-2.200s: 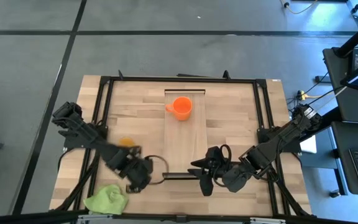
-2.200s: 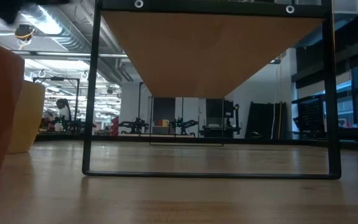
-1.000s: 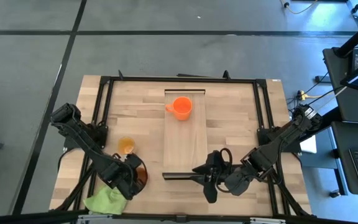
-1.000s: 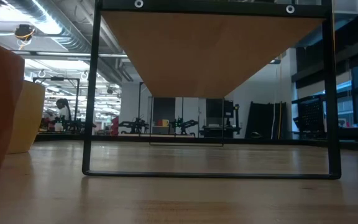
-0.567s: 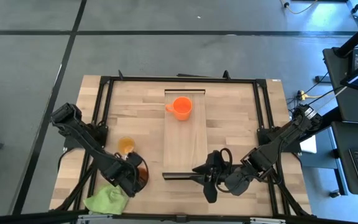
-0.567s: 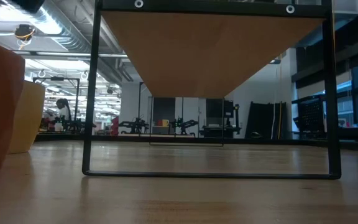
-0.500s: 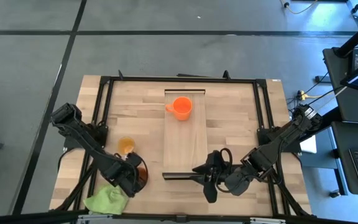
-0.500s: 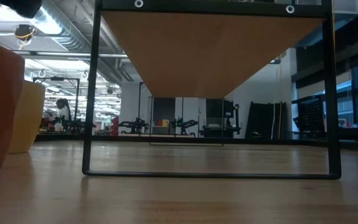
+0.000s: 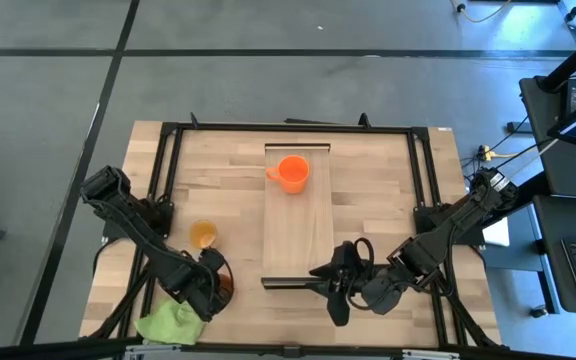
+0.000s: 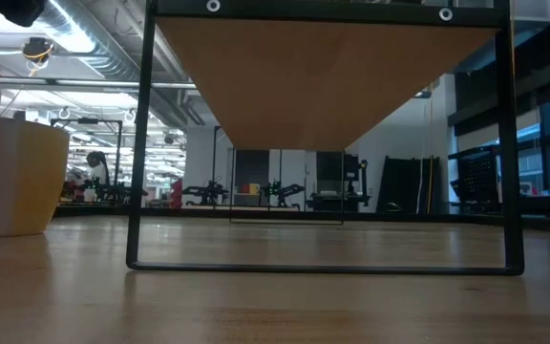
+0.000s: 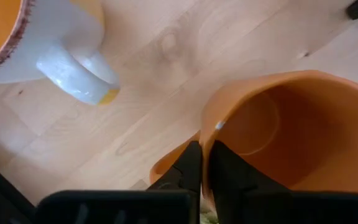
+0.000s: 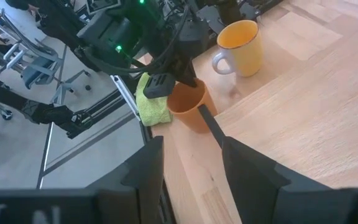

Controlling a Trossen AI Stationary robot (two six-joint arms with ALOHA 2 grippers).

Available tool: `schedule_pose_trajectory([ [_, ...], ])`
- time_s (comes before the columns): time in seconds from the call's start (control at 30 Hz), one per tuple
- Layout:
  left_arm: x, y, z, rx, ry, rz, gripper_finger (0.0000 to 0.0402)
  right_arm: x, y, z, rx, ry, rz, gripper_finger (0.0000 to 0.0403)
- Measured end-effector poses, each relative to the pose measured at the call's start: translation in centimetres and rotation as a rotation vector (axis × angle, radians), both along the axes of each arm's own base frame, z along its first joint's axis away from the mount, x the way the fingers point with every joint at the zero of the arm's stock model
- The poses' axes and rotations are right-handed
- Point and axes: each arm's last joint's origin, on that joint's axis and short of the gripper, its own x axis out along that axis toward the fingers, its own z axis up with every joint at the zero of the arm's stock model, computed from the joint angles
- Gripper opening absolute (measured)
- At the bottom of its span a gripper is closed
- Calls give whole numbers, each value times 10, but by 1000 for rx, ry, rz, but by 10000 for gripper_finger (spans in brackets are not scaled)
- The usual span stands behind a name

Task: Stack small to large cups/mugs on shelf
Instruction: Put the brown mug on the shelf

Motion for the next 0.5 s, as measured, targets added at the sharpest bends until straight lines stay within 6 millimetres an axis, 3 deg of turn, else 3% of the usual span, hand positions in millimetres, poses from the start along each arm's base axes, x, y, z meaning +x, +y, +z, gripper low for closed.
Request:
schedule_pose_trajectory([
  [0.33,2,-2,2,-27,-19,25,8,0,0,0,-11,0,6,165],
  [0.5,10,-5,19,-40,-58,28,8,0,0,0,-13,0,7,165],
])
